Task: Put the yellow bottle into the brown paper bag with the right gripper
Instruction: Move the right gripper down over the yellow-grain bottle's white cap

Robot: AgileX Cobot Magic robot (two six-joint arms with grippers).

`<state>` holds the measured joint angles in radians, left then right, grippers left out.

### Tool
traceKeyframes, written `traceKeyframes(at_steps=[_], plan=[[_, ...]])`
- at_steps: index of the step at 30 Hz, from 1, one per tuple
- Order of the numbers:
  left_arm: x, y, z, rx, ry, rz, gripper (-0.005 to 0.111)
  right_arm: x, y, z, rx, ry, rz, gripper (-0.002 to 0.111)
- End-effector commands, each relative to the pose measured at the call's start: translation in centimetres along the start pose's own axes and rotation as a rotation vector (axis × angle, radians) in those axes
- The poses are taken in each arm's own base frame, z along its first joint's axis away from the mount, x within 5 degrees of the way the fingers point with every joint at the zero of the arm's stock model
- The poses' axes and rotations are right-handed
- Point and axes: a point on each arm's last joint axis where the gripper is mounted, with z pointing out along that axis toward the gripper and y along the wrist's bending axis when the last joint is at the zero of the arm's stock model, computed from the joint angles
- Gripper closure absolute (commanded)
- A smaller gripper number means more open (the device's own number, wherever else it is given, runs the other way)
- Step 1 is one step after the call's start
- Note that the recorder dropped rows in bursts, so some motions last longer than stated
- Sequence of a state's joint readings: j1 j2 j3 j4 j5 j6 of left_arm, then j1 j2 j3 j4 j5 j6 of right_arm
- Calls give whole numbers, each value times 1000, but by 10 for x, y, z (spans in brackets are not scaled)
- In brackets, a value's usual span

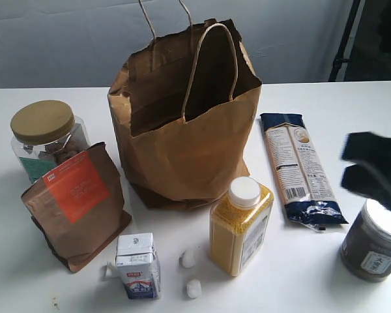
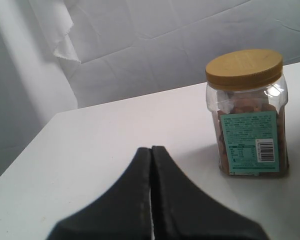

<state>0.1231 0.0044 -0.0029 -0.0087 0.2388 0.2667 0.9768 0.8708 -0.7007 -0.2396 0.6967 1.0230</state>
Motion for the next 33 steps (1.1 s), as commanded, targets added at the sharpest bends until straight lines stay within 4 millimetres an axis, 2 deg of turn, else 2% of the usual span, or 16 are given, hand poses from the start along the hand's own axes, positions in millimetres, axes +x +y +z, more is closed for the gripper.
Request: traceKeyframes(at_steps=[1, 3, 5, 7, 12, 14, 25, 33], plan=[[0, 0, 0, 4, -9, -1, 107, 4, 36, 27, 24, 117, -51, 108], [0, 0, 0, 4, -9, -1, 107, 1, 49, 36, 38, 138, -64, 106], [0, 0, 0, 4, -9, -1, 107, 2, 57, 46, 85, 182, -38, 99], [0, 0, 0, 4, -9, -1, 107, 1, 65, 53, 100, 209, 33, 83], [0, 0, 0, 4, -9, -1, 107, -5, 78, 66, 124, 202, 135, 33], [0, 0, 0, 4, -9, -1, 107, -5, 78, 74, 149, 198, 114, 22], [0, 0, 0, 4, -9, -1, 107, 6, 71, 123, 304, 202, 48, 21], [0, 0, 0, 4, -9, -1, 107, 22, 63, 166, 384, 230, -34, 21]])
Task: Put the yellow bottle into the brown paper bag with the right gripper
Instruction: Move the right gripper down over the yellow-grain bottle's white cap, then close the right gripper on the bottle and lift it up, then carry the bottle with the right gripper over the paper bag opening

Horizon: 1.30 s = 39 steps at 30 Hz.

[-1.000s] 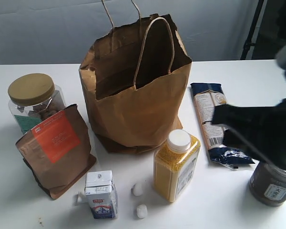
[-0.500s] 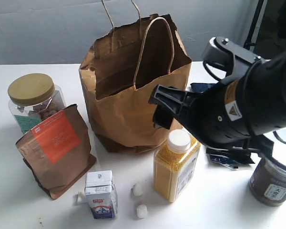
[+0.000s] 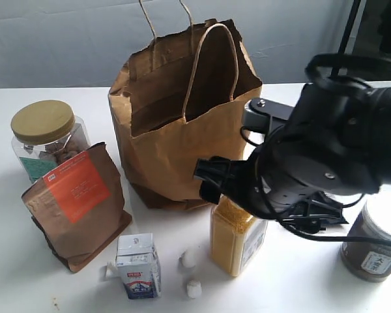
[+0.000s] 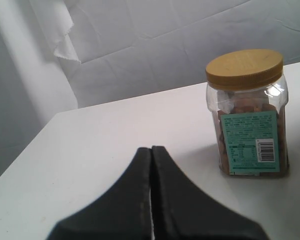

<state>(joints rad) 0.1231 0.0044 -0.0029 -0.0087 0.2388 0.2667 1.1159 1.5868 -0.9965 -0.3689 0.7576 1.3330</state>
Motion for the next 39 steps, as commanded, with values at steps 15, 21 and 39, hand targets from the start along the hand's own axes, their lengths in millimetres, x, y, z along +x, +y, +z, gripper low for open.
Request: traceKeyframes(at_steps=[15, 21, 39], plan=[[0, 0, 0, 4, -9, -1, 107, 19, -15, 21, 59, -8, -234, 108], [0, 0, 0, 4, -9, -1, 107, 43, -32, -32, -226, -176, -418, 108], [0, 0, 0, 4, -9, -1, 107, -7, -12, -242, -768, -764, -597, 108]])
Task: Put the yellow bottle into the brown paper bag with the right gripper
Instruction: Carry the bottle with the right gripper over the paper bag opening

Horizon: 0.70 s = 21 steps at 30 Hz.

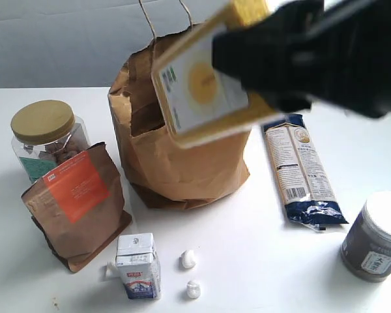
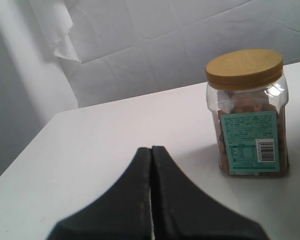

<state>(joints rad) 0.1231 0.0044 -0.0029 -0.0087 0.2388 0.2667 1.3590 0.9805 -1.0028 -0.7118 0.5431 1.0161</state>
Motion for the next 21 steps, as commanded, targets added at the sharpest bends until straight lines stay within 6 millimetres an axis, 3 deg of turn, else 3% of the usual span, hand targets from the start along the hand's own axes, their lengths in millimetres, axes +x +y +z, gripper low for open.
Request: traceKeyframes(at_steps=[1, 5, 9, 21], plan=[[0, 0, 0, 4, -9, -1, 107, -45, 23, 4, -76, -135, -100, 108], [0, 0, 0, 4, -9, -1, 107, -64, 37, 28, -40, -165, -182, 108], [0, 0, 0, 4, -9, -1, 107, -73, 35, 58, 62, -152, -228, 108], [0, 0, 0, 4, -9, -1, 107, -52, -21, 148, 285, -15, -216, 108]])
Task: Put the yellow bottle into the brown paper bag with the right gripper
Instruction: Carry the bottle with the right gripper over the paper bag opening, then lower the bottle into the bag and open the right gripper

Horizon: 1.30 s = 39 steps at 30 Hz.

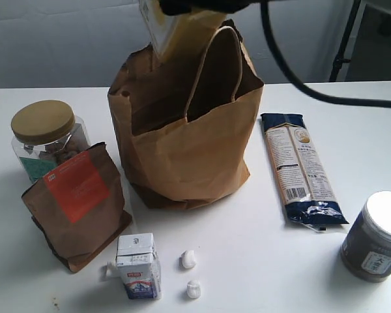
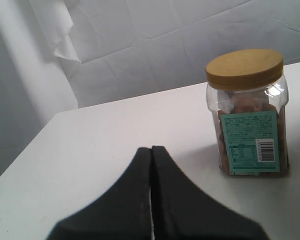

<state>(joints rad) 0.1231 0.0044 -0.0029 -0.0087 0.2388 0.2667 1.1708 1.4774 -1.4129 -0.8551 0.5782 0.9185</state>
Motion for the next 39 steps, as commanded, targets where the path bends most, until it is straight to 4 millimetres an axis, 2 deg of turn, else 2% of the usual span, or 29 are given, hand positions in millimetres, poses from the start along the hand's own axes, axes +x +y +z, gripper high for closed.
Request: traceKeyframes(at_steps=[1, 8, 15, 21, 29, 32, 34, 38, 39], plan=[[0, 0, 0, 4, -9, -1, 107, 2, -9, 26, 27, -14, -25, 108], [0, 0, 0, 4, -9, -1, 107, 34, -14, 73, 78, 102, -55, 108], [0, 0, 0, 4, -9, -1, 107, 60, -7, 102, 81, 162, -128, 108], [0, 0, 0, 4, -9, -1, 107, 68, -7, 113, 75, 168, -152, 108], [0, 0, 0, 4, -9, -1, 107, 67, -25, 118, 92, 174, 7, 108], [0, 0, 0, 4, -9, -1, 107, 67, -25, 119, 72, 173, 49, 98], [0, 0, 0, 4, -9, -1, 107, 66, -24, 119, 58, 161, 43, 87], [0, 0, 0, 4, -9, -1, 107, 63, -21, 120, 21, 136, 46, 58], [0, 0, 0, 4, -9, -1, 107, 63, -20, 120, 19, 134, 46, 55]])
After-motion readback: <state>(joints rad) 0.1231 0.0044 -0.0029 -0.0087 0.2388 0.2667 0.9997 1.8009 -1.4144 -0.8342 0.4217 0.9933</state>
